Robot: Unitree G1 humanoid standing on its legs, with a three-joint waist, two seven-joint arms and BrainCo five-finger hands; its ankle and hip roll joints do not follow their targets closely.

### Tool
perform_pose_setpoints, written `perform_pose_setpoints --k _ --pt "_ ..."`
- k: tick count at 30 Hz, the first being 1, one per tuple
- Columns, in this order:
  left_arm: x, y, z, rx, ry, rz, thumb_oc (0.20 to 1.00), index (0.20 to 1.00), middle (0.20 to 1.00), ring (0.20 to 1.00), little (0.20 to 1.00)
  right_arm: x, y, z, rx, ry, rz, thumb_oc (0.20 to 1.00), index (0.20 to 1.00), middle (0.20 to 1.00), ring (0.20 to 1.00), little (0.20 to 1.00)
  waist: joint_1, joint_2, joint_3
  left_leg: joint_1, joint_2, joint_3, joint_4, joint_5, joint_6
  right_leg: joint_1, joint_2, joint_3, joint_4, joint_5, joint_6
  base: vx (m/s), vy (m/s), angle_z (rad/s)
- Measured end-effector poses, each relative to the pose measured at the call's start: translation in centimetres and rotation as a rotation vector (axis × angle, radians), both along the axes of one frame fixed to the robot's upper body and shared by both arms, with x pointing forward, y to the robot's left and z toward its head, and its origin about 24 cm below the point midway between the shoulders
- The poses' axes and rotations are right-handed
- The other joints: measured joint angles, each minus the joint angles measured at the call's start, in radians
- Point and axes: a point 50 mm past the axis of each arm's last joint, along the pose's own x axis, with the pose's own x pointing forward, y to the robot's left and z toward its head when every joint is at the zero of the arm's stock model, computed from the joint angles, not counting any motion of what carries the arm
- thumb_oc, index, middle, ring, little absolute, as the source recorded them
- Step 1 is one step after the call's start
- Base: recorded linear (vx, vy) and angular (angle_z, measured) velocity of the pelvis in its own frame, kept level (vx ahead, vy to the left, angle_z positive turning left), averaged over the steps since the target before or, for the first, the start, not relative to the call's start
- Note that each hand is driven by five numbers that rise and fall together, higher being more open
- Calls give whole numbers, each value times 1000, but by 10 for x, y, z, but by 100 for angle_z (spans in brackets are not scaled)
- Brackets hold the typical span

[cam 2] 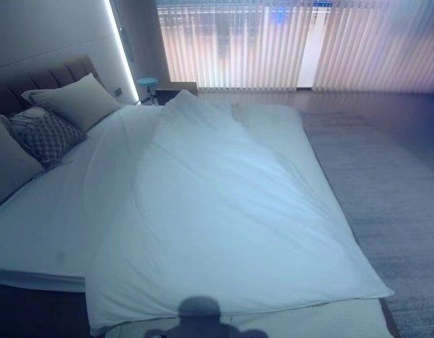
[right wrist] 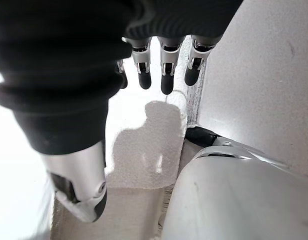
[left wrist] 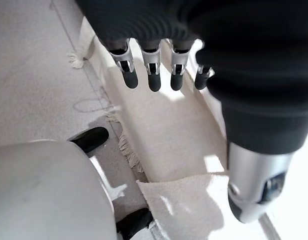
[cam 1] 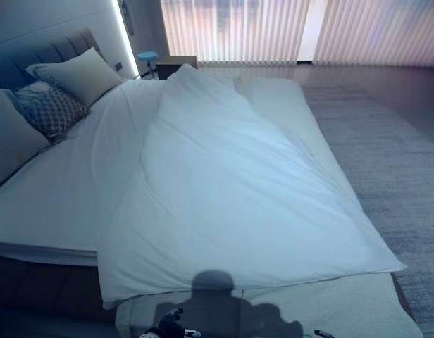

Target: Make the bed

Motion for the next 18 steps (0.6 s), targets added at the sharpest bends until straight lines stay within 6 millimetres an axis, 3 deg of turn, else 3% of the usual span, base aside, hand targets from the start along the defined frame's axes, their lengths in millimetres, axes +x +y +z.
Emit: perform_pose_setpoints --k 5,11,14,17,18 --pt "0 -1 0 -7 -2 2 1000 1000 1000 1000 1000 2 0 1 2 -9 0 1000 1000 1000 1000 1000 -1 6 13 0 1 0 -2 0 0 0 1 0 0 0 0 -1 15 0" --pt "4 -1 1 -80 -22 163 1000 1000 1000 1000 1000 7 1 2 7 -27 -11 1000 1000 1000 1000 1000 -5 9 68 -9 -1 3 11 -1 1 -7 0 4 1 0 0 -64 7 -3" --pt "13 -3 4 -149 -44 286 1000 1000 1000 1000 1000 27 0 7 1 -84 -32 1000 1000 1000 1000 1000 -24 1 113 -55 -1 11 53 -7 9 -79 -2 23 72 -14 -1 -269 -10 -16" --pt "52 -8 19 -255 -147 439 1000 1000 1000 1000 1000 62 3 19 5 -187 -46 1000 1000 1000 1000 1000 -26 -21 182 -161 -11 19 141 -15 17 -219 -21 45 224 -49 -1 -257 -20 -16" --pt "73 -12 29 -303 -200 477 1000 1000 1000 1000 1000 78 4 26 8 -237 -58 1000 1000 1000 1000 1000 -29 -35 216 -215 -20 14 182 -22 17 -293 -35 54 301 -73 0 -125 -17 1"
